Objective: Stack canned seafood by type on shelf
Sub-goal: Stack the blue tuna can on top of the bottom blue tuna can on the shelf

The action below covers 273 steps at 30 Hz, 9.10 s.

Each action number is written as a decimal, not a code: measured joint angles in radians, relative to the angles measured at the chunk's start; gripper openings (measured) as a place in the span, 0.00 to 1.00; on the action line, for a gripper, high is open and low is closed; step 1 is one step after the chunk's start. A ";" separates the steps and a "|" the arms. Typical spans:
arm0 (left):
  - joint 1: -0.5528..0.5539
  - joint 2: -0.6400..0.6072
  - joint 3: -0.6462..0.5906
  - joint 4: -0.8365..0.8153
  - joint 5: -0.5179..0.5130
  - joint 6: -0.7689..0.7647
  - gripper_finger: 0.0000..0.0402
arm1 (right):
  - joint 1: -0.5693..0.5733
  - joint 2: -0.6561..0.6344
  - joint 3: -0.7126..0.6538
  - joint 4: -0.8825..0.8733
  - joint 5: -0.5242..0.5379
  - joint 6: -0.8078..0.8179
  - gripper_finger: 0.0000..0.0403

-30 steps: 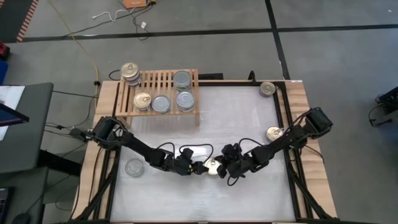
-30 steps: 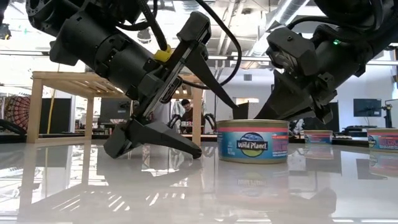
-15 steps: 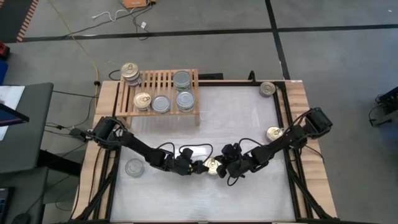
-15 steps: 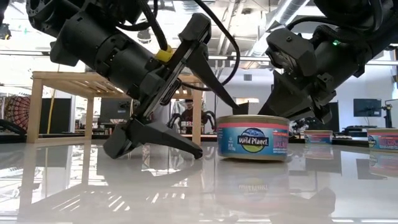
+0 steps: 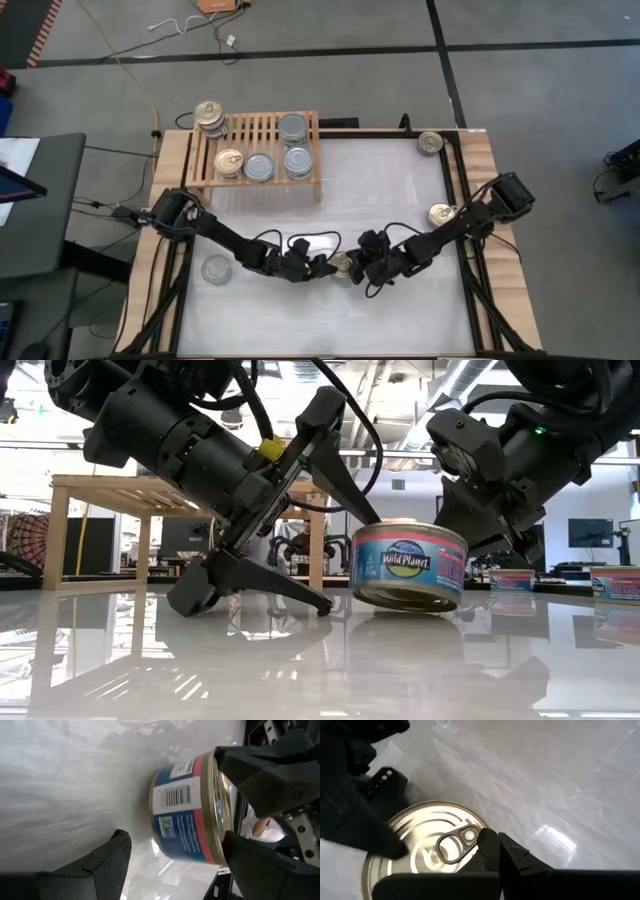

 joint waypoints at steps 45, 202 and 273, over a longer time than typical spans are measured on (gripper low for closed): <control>0.094 0.060 0.091 0.019 0.094 0.339 0.47 | 0.042 -0.115 -0.002 -0.070 0.031 -0.141 0.16; 0.611 -1.483 -0.211 -1.154 -0.260 0.247 0.51 | -0.108 -0.325 0.001 -0.580 -0.009 -0.249 0.43; 0.612 -1.481 -0.166 -1.203 -0.221 0.293 0.64 | -0.094 -0.325 0.001 -0.581 -0.010 -0.250 0.43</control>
